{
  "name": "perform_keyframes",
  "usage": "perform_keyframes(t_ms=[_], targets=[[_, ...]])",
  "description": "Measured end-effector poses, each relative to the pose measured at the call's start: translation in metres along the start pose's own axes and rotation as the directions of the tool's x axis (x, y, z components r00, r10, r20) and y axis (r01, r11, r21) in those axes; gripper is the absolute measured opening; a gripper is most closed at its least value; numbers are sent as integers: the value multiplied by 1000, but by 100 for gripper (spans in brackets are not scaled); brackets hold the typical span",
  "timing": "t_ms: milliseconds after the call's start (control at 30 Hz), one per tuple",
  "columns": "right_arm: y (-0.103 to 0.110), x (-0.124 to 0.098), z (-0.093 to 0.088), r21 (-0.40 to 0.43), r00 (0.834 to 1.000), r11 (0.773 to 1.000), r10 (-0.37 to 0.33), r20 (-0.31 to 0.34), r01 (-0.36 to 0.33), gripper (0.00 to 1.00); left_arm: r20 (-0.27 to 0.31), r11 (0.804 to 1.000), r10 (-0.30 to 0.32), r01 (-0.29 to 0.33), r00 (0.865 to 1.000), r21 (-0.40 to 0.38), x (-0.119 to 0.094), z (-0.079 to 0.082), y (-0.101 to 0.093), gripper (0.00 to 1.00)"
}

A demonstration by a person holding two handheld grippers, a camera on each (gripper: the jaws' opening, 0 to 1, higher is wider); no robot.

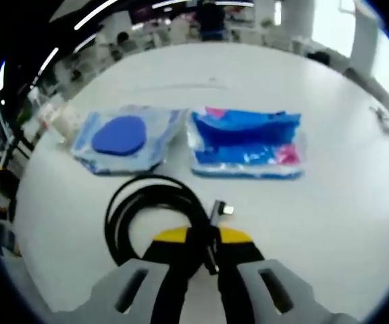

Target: Arrange the tabletop items into an orderly group along one side of the table until the central work area is clear of visible clutter.

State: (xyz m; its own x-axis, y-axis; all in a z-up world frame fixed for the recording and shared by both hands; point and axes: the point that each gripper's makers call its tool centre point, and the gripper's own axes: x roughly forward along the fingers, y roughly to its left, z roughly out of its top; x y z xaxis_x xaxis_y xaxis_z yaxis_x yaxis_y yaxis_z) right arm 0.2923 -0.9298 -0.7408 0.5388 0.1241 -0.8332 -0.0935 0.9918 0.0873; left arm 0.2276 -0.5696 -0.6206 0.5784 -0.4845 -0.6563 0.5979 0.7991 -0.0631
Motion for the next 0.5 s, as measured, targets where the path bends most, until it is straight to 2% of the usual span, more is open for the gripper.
perform_keyframes(t_ms=[67, 200, 333, 400, 500], targets=[[1, 0, 0, 15, 1000, 1000, 0, 2, 0, 15, 0, 1000, -3, 3, 1000, -9, 0, -1, 0, 97], [-3, -1, 5, 53, 999, 998, -21, 35, 20, 31, 15, 999, -8, 9, 1000, -45, -2, 1, 1, 97], [-4, -5, 10, 85, 997, 996, -22, 70, 15, 38, 21, 999, -2, 3, 1000, -53, -3, 2, 4, 97], [-3, -8, 12, 98, 996, 995, -17, 87, 9, 46, 23, 998, -7, 9, 1000, -60, -3, 2, 4, 97], [3, -15, 16, 81, 993, 997, -2, 116, -7, 54, 23, 998, -7, 8, 1000, -64, -3, 2, 4, 97]])
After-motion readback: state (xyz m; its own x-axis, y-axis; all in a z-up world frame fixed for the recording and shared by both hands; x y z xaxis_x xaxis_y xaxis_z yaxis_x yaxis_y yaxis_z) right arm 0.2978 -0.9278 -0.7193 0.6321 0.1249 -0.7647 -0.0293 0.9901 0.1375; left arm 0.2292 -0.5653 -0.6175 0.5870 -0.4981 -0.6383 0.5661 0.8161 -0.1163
